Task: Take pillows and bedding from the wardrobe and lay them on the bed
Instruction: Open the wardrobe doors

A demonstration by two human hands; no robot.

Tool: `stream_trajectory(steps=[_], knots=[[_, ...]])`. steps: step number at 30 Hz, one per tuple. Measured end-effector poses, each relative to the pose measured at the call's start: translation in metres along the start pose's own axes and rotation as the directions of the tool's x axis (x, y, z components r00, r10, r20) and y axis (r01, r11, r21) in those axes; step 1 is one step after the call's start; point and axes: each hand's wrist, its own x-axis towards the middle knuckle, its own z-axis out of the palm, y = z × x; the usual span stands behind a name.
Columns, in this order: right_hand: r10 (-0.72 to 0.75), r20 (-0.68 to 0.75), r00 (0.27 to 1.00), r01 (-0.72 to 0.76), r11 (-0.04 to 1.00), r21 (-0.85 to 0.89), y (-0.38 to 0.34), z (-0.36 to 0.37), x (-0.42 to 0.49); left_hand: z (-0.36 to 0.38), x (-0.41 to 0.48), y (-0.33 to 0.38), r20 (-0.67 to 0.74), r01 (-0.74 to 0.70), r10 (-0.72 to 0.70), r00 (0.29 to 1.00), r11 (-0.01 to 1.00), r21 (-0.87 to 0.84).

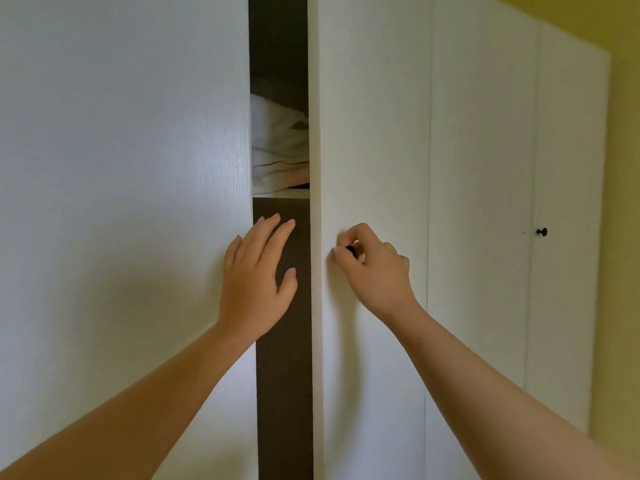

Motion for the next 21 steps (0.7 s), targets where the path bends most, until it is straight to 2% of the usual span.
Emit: stream_trajectory(steps=[8,11,13,15,17,21], knots=[[0.162,-0.047,0.986,-0.153,0.976,0.154,0.022,-0.083,-0.033,0.020,0.004,0.088,0.067,0.030,-0.003,0.998,0.918,-0.396],[0.222,-0.068,0.973,-0.202,0.952,0.228,0.036,-0.119,-0.043,0.032,0.003,0.129,0.145,0.050,0.052,0.988,0.779,-0.624],[0.252,-0.080,0.965,-0.223,0.939,0.261,0.046,-0.142,-0.050,0.042,0.001,0.157,0.258,0.157,0.084,0.962,0.603,-0.782],[0.299,-0.092,0.950,-0.262,0.920,0.291,0.057,-0.164,-0.055,0.055,-0.004,0.186,0.336,0.248,0.123,0.934,0.454,-0.855],[0.348,-0.106,0.931,-0.303,0.903,0.305,0.057,-0.180,-0.061,0.057,-0.011,0.209,0.358,0.258,0.187,0.915,0.412,-0.874],[0.435,-0.142,0.889,-0.381,0.876,0.296,0.066,-0.211,-0.061,0.067,-0.015,0.247,0.360,0.236,0.276,0.891,0.394,-0.888]])
